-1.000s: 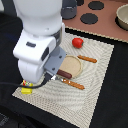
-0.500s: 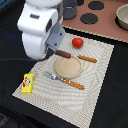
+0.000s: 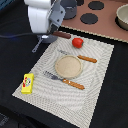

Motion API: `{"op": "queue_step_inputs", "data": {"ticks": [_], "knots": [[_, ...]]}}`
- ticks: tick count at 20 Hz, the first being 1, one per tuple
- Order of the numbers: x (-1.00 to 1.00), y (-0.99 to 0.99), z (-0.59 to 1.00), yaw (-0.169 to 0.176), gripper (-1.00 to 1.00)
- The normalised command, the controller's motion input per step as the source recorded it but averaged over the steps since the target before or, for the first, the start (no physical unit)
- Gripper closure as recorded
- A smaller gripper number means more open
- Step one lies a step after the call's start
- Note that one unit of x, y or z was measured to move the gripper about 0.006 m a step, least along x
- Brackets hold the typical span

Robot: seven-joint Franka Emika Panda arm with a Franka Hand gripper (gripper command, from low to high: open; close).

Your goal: Interact with the objects in diverse but meaningful ways.

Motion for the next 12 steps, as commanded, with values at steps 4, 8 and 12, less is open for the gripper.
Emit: {"op": "queue_step_inputs", "data": {"ticks": [4,8,12], "knots": [[-0.53,0.47,0.00,0.046,1.00],[-0.50,0.43,0.00,0.043,1.00],[-0.43,0.37,-0.04,0.018,1.00]]}}
